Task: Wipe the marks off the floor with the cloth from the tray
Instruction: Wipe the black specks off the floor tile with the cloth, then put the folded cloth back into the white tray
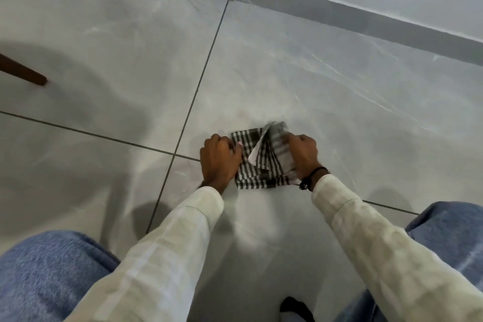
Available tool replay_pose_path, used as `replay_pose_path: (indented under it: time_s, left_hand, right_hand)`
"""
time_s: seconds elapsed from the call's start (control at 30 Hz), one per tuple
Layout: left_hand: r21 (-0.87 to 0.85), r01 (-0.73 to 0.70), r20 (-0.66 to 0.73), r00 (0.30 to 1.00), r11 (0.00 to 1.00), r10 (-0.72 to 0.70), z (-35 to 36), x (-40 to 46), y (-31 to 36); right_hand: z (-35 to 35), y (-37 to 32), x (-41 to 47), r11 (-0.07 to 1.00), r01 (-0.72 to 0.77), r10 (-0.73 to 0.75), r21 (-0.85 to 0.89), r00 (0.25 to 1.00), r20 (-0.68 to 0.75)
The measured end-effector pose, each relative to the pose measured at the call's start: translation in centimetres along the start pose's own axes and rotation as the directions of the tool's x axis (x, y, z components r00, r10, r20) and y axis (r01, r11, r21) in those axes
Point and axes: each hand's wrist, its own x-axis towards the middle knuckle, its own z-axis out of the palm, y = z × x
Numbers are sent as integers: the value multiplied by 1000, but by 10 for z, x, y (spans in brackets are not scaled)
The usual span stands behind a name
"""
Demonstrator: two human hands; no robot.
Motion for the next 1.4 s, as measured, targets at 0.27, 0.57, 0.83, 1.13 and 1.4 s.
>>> replay_pose_path:
  time_s: [0.27, 0.57, 0.83, 1.13, 1.4]
  left_hand:
    - [-64, 117, 89, 990, 991, -112, 27, -9, 41]
    - [-579, 364, 93, 918, 730, -384, -121, -70, 85]
    - [-675, 441, 116, 855, 592, -505, -400, -177, 200]
    - [-770, 412, 135, 852, 488, -506, -644, -273, 230]
    - [-888, 391, 85, 657, 243, -749, -716, -295, 106]
  right_hand:
    - [-21, 1, 10, 991, -123, 129, -48, 979, 157]
    - [-87, -99, -109, 994, -104, 104, -15, 955, 278]
    - [-197, -301, -322, 998, -45, 57, -38, 901, 429]
    - [-217, -471, -502, 985, 115, -21, -127, 819, 573]
    - [-60, -506, -577, 930, 305, -69, -205, 693, 718]
